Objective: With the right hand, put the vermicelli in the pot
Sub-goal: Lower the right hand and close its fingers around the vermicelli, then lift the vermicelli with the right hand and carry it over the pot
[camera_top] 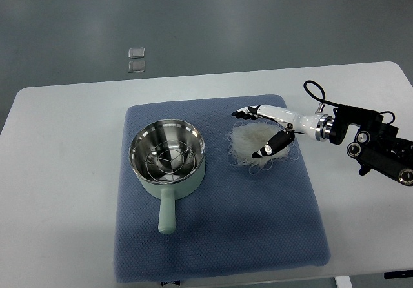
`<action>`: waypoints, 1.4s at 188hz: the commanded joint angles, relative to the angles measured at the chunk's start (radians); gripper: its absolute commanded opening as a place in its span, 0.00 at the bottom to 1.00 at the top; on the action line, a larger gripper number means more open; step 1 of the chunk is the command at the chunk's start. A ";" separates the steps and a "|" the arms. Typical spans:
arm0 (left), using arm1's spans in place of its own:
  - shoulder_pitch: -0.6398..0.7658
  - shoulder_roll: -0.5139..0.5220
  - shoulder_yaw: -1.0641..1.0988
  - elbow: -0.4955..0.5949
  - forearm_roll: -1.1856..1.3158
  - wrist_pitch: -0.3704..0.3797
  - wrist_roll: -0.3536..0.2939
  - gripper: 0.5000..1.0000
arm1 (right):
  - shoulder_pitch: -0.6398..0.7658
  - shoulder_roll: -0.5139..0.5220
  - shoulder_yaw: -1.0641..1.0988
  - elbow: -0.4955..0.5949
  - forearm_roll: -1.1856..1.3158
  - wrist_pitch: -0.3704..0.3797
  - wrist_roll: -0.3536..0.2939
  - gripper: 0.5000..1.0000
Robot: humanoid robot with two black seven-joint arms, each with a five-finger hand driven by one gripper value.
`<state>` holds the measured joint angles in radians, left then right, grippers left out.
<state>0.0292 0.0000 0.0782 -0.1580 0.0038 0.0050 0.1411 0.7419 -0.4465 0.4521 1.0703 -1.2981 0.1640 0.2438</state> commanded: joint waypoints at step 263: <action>0.000 0.000 0.000 0.000 0.001 0.001 0.000 1.00 | -0.002 -0.005 -0.039 -0.032 -0.044 -0.158 0.000 0.00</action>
<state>0.0292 0.0000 0.0782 -0.1580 0.0042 0.0054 0.1411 0.7326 -0.4467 0.4052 1.0325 -1.3431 0.0118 0.2430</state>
